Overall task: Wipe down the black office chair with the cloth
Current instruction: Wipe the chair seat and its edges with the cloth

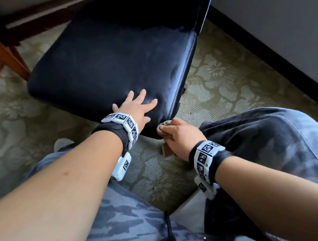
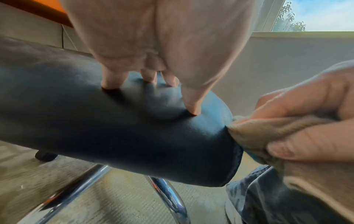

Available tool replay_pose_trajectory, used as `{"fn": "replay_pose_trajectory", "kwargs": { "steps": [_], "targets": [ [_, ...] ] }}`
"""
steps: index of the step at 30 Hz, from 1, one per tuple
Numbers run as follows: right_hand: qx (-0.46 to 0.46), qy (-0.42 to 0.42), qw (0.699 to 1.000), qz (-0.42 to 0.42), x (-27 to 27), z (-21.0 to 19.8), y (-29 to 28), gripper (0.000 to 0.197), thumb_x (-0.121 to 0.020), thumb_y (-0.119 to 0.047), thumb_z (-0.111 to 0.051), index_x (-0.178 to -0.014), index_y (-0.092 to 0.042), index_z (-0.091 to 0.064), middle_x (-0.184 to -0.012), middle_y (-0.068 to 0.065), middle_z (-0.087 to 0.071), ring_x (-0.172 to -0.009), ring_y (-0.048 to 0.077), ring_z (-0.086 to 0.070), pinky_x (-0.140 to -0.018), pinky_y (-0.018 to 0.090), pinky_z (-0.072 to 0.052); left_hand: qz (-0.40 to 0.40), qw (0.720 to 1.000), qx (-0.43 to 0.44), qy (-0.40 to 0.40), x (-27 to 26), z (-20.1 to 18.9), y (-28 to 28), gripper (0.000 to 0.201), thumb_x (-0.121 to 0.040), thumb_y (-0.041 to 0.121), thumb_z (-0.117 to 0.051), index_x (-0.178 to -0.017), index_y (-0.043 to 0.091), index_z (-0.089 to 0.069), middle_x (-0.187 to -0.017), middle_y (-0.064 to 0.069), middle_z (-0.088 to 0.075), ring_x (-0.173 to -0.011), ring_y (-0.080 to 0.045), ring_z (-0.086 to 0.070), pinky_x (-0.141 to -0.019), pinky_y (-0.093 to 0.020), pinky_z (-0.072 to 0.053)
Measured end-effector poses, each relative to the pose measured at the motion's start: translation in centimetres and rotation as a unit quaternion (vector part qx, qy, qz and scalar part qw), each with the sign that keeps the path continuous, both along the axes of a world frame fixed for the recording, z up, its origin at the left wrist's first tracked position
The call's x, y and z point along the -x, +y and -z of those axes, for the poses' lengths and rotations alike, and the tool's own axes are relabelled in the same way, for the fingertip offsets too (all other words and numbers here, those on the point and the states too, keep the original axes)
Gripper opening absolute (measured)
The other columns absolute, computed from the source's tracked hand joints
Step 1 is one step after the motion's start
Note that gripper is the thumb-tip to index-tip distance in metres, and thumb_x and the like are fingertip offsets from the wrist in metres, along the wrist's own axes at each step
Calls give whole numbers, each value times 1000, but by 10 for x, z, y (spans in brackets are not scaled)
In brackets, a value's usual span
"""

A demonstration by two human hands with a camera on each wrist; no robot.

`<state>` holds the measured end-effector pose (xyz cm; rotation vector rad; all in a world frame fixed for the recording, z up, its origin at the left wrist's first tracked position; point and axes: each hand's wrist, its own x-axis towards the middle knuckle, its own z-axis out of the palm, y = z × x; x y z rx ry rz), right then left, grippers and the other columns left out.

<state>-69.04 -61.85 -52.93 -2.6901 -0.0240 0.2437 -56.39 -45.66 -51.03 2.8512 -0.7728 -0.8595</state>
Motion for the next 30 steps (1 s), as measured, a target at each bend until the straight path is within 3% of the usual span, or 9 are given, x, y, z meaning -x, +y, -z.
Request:
{"fn": "replay_pose_trajectory", "kwargs": {
  "steps": [3,7,12,15,18,22,25,28,30],
  "targets": [
    [-49,-41,996,63,-3,-10,-12,28,-96,-26,-64,-121,-36,-73,-97,-8,-52,-87,15,-57,-81,24,-44,29,999,14,10,-3,-7,10,67,-112,20,-44,-163,52,-13,-175,12,12,-161,-27,14,-120,-75,-18],
    [-71,-89,980,165,-22,-18,-26,33,-96,-32,-64,-128,-38,-69,-94,-8,-51,-92,17,-57,-77,21,-33,52,997,43,32,-1,-1,27,62,-113,17,-39,-163,48,-21,-175,9,12,-161,-29,18,-125,-69,-9],
    [-28,-69,996,47,-6,-2,-3,27,-99,-31,-62,-124,-37,-70,-105,-8,-56,-93,18,-64,-85,27,-52,59,997,20,50,1,9,25,74,-107,5,-39,-164,48,-17,-174,8,18,-159,-33,23,-126,-68,-5],
    [19,35,997,-67,9,6,8,34,-96,-29,-61,-128,-38,-68,-109,-9,-58,-104,18,-65,-93,34,-55,62,997,1,42,1,8,23,82,-104,-2,-36,-164,49,-14,-174,8,19,-159,-33,23,-125,-66,-5],
    [-71,38,996,44,19,11,5,32,-93,-28,-66,-123,-35,-73,-109,-6,-67,-107,15,-64,-97,29,-51,61,997,12,46,1,8,22,87,-101,-6,-35,-163,50,-13,-174,9,18,-159,-31,23,-128,-64,-5],
    [-258,59,921,287,23,18,10,21,-86,-26,-70,-105,-34,-78,-89,-13,-77,-86,5,-71,-87,28,-57,55,997,25,53,-5,10,20,91,-99,-9,-32,-162,54,-13,-174,14,17,-159,-28,24,-129,-58,-1],
    [-343,65,841,412,21,22,14,22,-72,-36,-73,-92,-28,-76,-78,-6,-77,-77,17,-74,-80,43,-63,53,997,19,52,-6,12,18,90,-100,-7,-33,-160,57,-13,-173,16,17,-159,-27,24,-130,-56,-3],
    [-398,34,794,458,13,21,15,27,-60,-43,-77,-82,-30,-72,-75,3,-77,-76,31,-75,-74,56,-62,55,997,7,52,-9,12,18,92,-100,-7,-34,-160,59,-12,-173,17,16,-160,-27,22,-131,-54,-8],
    [-416,-5,786,456,2,17,13,27,-57,-47,-78,-81,-36,-70,-77,4,-77,-78,32,-76,-75,55,-62,59,997,-4,58,-11,8,16,93,-100,-8,-35,-159,60,-11,-173,19,16,-160,-26,21,-130,-51,-14]
  ]
}}
